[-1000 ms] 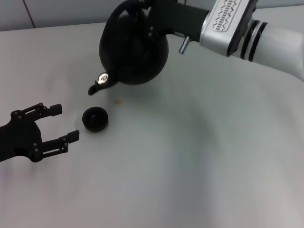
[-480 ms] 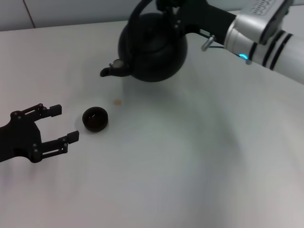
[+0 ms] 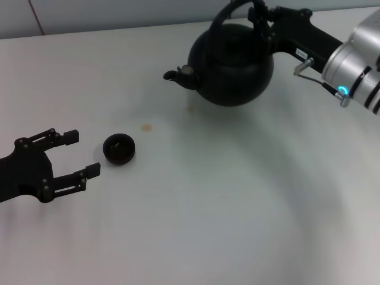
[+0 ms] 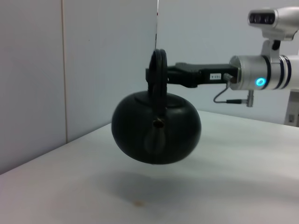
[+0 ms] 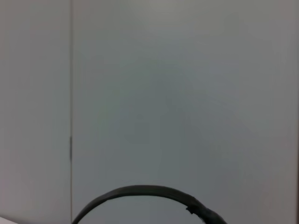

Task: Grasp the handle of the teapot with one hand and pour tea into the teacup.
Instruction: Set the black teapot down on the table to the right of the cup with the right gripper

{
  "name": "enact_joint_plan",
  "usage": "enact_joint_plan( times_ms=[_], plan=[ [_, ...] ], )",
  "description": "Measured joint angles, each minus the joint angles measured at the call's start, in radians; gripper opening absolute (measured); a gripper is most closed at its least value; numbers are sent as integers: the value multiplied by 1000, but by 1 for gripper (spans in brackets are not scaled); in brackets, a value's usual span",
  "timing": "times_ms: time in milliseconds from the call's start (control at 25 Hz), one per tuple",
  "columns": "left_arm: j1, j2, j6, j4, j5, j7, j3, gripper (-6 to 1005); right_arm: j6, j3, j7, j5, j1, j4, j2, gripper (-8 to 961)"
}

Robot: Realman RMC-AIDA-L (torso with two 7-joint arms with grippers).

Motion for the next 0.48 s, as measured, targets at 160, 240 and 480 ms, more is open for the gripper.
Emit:
enact_joint_plan(
  times_ms=[160,240,480],
  plan=[
    [0,-1,1,0,-2,0,0,802,2,0,25,0,-24,6,-2,91],
    [-1,-1,1,0,-2,0,0,802,11,0,25,0,-27,17,-2,91],
    [0,-1,1,0,-2,0,0,802,38,1,18,0,-28,43,-5,91]
  ],
)
